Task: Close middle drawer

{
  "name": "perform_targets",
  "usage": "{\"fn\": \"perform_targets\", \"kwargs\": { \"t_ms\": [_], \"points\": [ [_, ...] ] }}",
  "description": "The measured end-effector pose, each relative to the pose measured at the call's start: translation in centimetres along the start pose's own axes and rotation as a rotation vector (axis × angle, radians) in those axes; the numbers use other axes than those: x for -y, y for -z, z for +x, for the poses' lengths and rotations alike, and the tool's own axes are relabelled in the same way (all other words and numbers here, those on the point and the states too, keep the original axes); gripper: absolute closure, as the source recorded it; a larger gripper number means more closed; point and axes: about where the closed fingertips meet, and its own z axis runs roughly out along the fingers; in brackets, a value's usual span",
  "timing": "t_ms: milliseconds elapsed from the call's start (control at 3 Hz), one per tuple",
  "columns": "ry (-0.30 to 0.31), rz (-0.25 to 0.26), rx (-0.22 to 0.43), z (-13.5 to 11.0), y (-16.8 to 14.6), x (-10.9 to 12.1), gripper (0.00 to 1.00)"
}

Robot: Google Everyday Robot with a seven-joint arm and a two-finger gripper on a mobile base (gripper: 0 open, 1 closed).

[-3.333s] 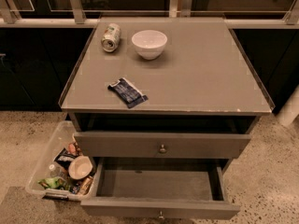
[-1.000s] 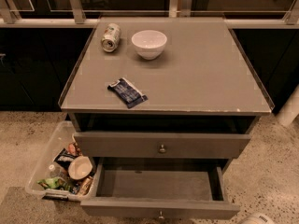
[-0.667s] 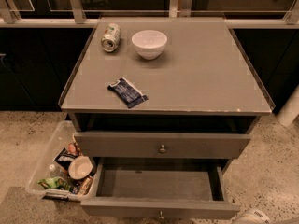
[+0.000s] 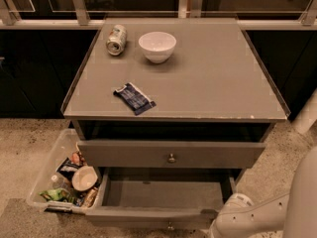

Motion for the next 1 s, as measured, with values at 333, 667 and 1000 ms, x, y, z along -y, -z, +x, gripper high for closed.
{"fn": "perform_targets", "kwargs": {
  "t_ms": [333,667,1000],
  "points": [
    [0.001,0.002,0.0,-0.1,0.0,0.1,0.0],
    [0.008,0.075,0.022,-1.4,1.8,1.5,0.0],
    [0.048,0.254,0.084,-6.1,6.3,5.2,0.0]
  ]
}}
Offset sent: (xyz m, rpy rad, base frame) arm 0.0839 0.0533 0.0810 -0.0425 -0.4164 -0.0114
